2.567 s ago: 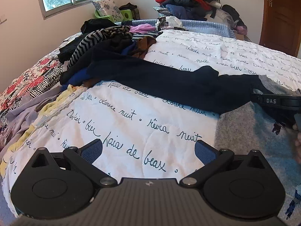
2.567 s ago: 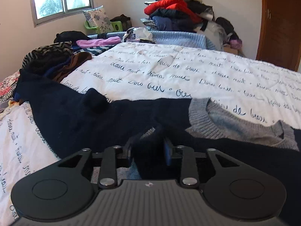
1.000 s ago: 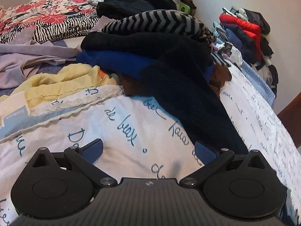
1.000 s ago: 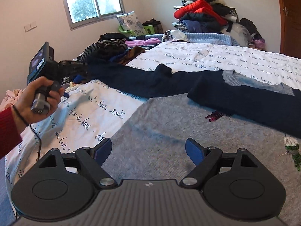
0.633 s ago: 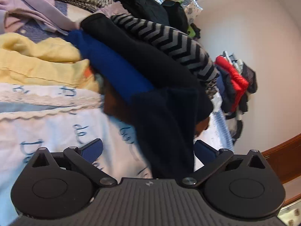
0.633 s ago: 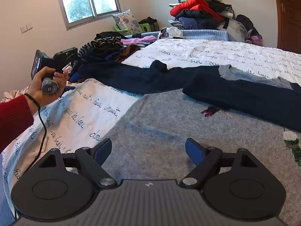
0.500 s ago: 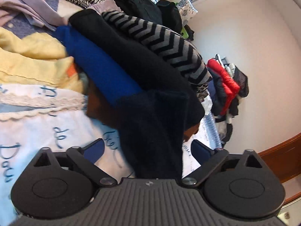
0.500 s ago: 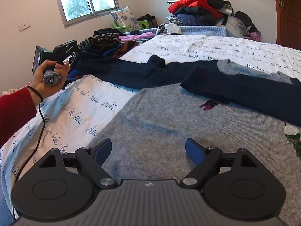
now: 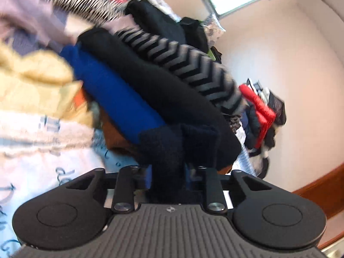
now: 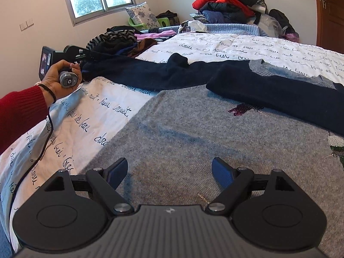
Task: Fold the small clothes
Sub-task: 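Grasp the cuff of the other navy sleeve with the left tool, then carry the navy sleeve across the sweater body with the left tool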
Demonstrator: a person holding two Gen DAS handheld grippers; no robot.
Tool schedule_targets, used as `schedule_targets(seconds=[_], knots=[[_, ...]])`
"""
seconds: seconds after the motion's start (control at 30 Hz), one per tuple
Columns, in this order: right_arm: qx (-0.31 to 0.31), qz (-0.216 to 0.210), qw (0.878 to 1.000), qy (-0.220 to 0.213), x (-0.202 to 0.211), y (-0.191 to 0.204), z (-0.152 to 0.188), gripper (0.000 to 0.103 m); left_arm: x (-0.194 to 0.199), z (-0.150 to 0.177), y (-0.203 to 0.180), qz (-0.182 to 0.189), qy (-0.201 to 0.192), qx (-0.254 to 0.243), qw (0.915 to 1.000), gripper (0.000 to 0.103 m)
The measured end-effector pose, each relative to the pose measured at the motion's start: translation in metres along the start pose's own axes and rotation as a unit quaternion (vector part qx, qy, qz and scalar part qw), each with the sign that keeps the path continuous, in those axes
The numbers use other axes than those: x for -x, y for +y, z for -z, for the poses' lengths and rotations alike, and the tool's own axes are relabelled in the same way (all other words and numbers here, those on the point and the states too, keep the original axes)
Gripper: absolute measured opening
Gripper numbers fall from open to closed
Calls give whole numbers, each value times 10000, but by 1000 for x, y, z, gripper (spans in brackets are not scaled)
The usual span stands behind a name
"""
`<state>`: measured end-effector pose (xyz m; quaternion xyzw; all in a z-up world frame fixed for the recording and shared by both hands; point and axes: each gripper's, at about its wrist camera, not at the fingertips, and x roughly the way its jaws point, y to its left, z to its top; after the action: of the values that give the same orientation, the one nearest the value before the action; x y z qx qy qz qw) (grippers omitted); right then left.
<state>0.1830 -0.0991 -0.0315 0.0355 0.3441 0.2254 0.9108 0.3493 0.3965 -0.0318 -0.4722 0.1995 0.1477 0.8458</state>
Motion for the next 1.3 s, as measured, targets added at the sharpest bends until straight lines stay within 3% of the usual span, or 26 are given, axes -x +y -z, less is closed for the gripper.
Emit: schedule_targets(seconds=[0.13, 0.23, 0.33, 0.43, 0.53, 0.67, 0.73, 0.8, 0.9, 1.0, 1.23, 1.3], knots=[[-57, -53, 10000, -10, 3, 1, 0, 86, 23, 2, -22, -81, -173, -525, 9984, 8], [-116, -78, 9999, -38, 7, -1, -1, 86, 42, 12, -40, 115, -239, -888, 9957, 7], [-167, -72, 9998, -100, 11, -1, -2, 86, 61, 27, -65, 185, -341, -1496, 9880, 7], [-229, -71, 9996, -127, 14, -3, -2, 86, 75, 47, -90, 458, -240, -1729, 9836, 7], [-377, -35, 9988, -296, 22, -8, -4, 86, 90, 81, -119, 708, -135, -2360, 9691, 7], [-700, 129, 9960, -548, 33, -21, -8, 86, 101, 148, -151, 1020, 75, -3433, 9336, 7], [-924, 145, 9939, -587, 35, -30, -9, 86, 98, 186, -160, 1155, 295, -3940, 9113, 7], [-1065, 156, 9926, -563, 35, -37, -10, 86, 90, 225, -162, 1135, 457, -4485, 8854, 8], [-1152, 189, 9918, -518, 36, -42, -9, 86, 73, 269, -156, 981, 647, -5052, 8549, 9], [-1147, 190, 9920, -499, 38, -45, -7, 86, 62, 293, -148, 733, 615, -5544, 8268, 15], [-1272, 142, 9907, -455, 37, -48, -4, 86, 59, 313, -149, 516, 279, -6621, 7471, 46], [-1282, 113, 9907, -439, 36, -48, -4, 86, 62, 321, -150, 600, 146, -6916, 7196, 55]])
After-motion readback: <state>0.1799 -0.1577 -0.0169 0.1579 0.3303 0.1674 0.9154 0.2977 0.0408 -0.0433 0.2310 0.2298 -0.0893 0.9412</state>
